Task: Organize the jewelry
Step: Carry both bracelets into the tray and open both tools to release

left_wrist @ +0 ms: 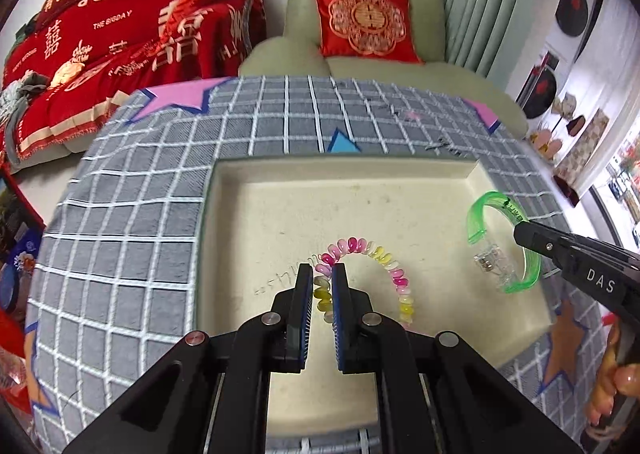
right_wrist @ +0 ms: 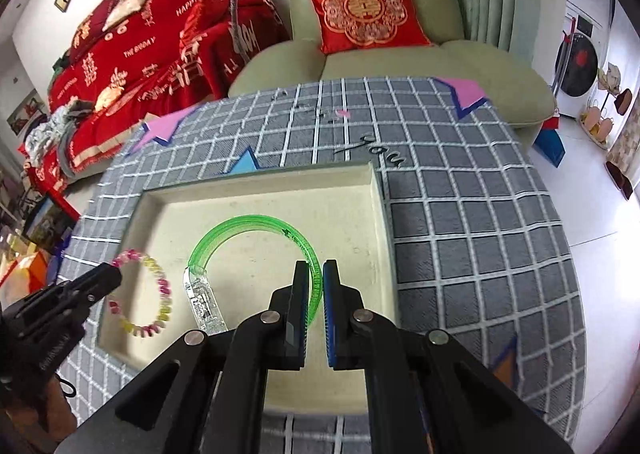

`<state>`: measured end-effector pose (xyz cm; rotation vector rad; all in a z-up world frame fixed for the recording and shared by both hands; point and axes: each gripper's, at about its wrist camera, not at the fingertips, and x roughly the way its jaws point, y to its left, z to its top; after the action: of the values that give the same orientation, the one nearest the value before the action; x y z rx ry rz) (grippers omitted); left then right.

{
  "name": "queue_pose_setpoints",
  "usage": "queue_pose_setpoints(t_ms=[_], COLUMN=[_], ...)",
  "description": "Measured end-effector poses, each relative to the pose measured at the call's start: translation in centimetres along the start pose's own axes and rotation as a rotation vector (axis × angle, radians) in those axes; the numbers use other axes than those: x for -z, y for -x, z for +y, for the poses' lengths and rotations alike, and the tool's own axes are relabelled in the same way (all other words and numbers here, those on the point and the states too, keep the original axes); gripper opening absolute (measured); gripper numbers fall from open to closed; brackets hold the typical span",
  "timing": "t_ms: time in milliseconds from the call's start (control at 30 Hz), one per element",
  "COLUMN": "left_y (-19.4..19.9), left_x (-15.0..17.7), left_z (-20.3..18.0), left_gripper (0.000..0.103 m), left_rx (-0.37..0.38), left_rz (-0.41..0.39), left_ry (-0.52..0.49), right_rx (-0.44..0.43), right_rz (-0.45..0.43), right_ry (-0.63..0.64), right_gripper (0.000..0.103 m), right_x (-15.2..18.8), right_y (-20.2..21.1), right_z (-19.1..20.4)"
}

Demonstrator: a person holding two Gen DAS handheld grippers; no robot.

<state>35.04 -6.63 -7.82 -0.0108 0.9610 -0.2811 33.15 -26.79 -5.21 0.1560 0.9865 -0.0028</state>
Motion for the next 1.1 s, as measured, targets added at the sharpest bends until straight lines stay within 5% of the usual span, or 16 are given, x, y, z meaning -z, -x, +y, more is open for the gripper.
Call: queue_pose_setpoints(t_ms=[633, 967, 1000, 1033, 1067, 1100], left_y=[-4.1, -3.2, -3.1, -3.1, -3.0, -2.7], left_x=[1.4, 1.3, 1.3, 1.3, 1.3, 1.3], left_z=[-1.7, -2.5, -2.5, -2.5, -2.4, -2.3], left_gripper=[0.021, 0.022, 0.026, 0.04, 0.092, 0.103], left_rx=[-0.198, -0.211, -0.219, -0.221, -0.219, -0.226], left_rz=[0.035, 0.006, 0.001, 0.003, 0.006, -0.005], left_ry=[-0.136, -0.137, -0.146, -0.147, -0.142, -0.13], right_rx=[0.045, 0.026, 0.024, 0.015, 0.005, 0.0], right_rz=[0.07, 0.073, 0.07, 0.068, 0.067, 0.064], right_ry=[0.007, 0.013, 0.012, 0.009, 0.006, 0.003], right_gripper=[0.008, 0.008, 0.009, 0.012, 0.025, 0.037], right_x=[1.8, 1.8, 1.8, 1.7, 1.6, 1.5], right_y=[-5.5, -4.9, -4.8, -4.6, -4.4, -4.3], right_z=[-0.4, -0.1, 0.0, 0.0, 0.0, 0.0])
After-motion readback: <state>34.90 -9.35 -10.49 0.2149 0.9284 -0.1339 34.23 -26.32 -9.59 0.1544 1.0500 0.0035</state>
